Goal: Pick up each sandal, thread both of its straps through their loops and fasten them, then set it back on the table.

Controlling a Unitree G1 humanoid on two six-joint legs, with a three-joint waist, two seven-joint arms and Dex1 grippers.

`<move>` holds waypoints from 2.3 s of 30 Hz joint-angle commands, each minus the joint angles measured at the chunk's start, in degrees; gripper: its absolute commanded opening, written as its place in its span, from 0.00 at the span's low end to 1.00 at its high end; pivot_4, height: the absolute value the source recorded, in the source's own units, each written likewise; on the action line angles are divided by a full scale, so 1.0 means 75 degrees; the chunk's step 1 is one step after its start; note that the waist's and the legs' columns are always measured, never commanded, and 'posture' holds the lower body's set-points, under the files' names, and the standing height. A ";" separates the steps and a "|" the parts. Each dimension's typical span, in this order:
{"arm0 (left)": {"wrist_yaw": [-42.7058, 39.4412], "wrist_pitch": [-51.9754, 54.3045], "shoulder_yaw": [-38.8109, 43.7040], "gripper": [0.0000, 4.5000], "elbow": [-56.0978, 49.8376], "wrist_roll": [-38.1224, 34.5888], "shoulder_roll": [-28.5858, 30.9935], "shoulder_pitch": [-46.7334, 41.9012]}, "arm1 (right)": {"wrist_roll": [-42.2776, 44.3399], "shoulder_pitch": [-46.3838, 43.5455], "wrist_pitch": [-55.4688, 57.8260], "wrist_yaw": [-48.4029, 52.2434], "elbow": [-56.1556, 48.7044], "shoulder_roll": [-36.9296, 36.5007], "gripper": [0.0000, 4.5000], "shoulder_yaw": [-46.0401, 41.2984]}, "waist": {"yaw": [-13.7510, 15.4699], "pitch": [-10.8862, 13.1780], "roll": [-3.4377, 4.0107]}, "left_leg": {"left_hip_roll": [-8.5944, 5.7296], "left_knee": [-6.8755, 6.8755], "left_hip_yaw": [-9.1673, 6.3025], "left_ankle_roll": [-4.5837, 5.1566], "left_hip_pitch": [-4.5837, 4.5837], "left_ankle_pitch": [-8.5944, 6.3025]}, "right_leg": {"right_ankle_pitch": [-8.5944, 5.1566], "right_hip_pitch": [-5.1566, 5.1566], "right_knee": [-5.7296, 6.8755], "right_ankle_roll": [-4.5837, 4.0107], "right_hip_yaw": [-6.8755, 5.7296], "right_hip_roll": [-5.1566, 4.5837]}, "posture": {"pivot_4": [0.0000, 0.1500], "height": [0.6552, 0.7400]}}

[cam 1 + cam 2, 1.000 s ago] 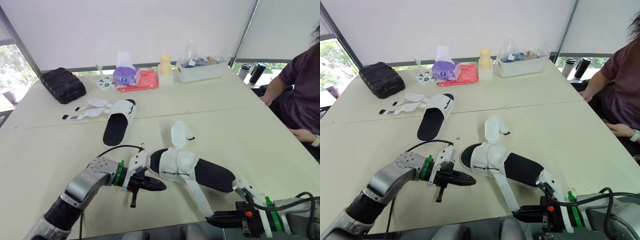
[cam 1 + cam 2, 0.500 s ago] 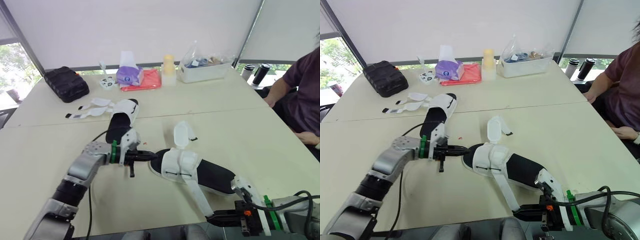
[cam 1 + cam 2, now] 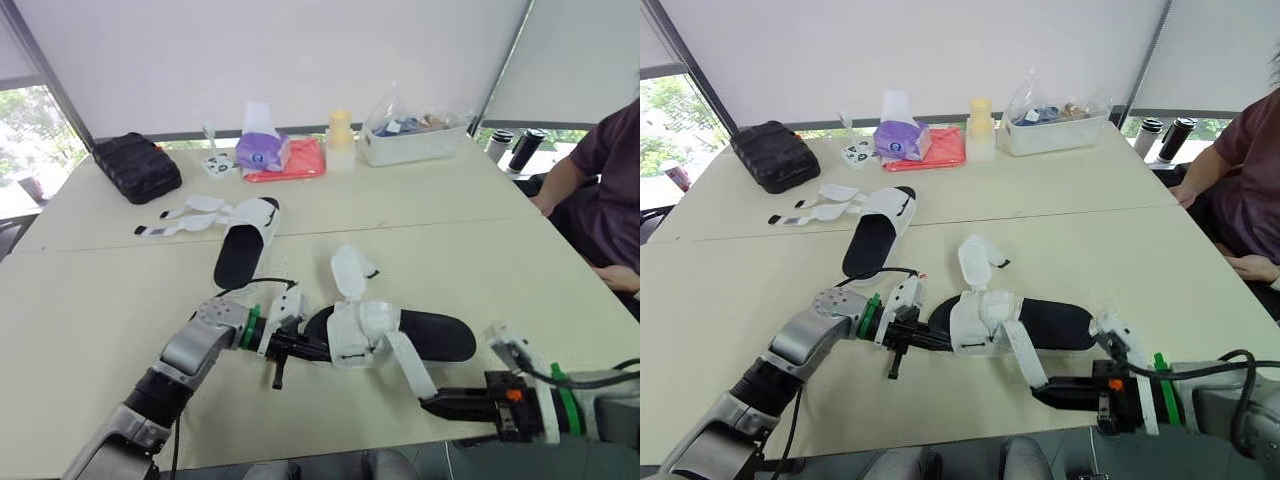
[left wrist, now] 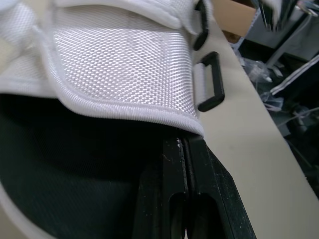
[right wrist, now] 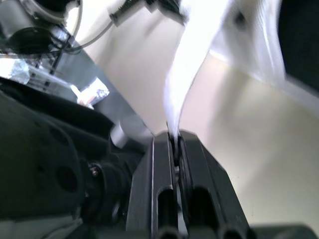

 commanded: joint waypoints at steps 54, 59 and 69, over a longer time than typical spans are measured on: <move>0.0863 -0.1033 -0.0354 0.00 0.0686 0.0893 -0.0453 0.0231 | 0.2254 -0.3457 0.0051 -0.2598 0.2240 0.1180 0.76 0.0622 | 0.0000 -0.0012 0.0002 | -0.0015 0.0088 -0.0014 0.0016 -0.0015 -0.0008 | 0.0014 0.0035 -0.0002 0.0026 -0.0005 -0.0009 | 1.00 1.00; 0.0899 -0.1045 -0.0366 0.00 0.0728 0.0902 -0.0515 0.0183 | 0.1803 -0.3836 -0.0073 -0.2849 0.2624 0.1330 0.76 0.0574 | 0.0007 -0.0012 0.0004 | -0.0015 0.0088 -0.0013 0.0016 -0.0014 -0.0009 | 0.0015 0.0035 -0.0002 0.0027 -0.0004 -0.0009 | 1.00 1.00; 0.0916 -0.1050 -0.0349 0.00 0.0731 0.0901 -0.0536 0.0195 | 0.0234 -0.4033 -0.0488 -0.3799 0.3546 0.1966 0.76 0.0713 | 0.0008 -0.0015 0.0009 | -0.0023 0.0088 -0.0016 0.0018 -0.0015 -0.0010 | 0.0015 0.0035 -0.0001 0.0027 -0.0004 -0.0013 | 1.00 1.00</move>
